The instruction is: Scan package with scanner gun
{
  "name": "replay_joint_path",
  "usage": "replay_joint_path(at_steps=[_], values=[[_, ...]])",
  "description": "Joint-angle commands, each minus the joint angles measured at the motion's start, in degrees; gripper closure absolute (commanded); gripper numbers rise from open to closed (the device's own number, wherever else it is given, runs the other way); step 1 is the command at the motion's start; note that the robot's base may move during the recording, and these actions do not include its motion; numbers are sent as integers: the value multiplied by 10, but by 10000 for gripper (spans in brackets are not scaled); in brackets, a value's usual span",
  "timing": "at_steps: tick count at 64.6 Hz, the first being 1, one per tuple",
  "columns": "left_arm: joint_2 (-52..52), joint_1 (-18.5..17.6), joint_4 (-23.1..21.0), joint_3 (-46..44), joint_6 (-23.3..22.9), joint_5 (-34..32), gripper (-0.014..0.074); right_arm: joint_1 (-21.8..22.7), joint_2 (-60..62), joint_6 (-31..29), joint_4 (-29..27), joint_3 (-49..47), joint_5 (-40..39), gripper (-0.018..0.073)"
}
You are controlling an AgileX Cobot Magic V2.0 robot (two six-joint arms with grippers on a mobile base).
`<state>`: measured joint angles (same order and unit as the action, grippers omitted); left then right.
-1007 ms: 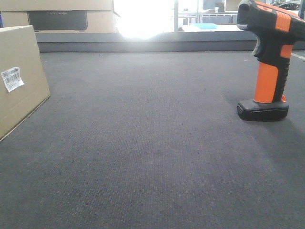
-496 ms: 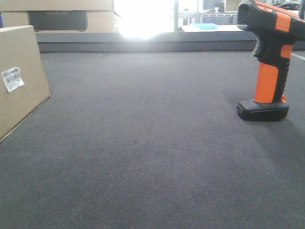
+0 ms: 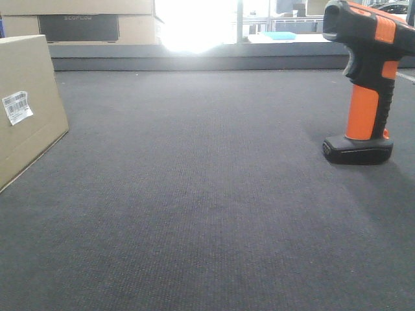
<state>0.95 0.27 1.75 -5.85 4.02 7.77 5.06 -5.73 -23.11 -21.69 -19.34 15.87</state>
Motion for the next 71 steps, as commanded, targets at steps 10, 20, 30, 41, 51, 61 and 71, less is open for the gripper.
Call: replay_joint_path(at_steps=[10,20,30,41,51,61,71], values=[[-10,-4,-3,58,-62,-61,708,2,3,1,5,1,-4,711],[-10,-4,0,58,-62,-59,708,2,3,1,5,1,-4,711],[-10,-4,0,58,-62,-59,708,2,3,1,5,1,-4,711],[-10,-4,0,58,-62,-59,708,2,3,1,5,1,-4,711],[-10,-4,0,58,-62,-59,708,2,3,1,5,1,-4,711],[-10,-4,0,58,-62,-59,708,2,3,1,5,1,-4,711],[-10,-4,0,58,-62,-59,708,2,3,10,6,1,0,711]])
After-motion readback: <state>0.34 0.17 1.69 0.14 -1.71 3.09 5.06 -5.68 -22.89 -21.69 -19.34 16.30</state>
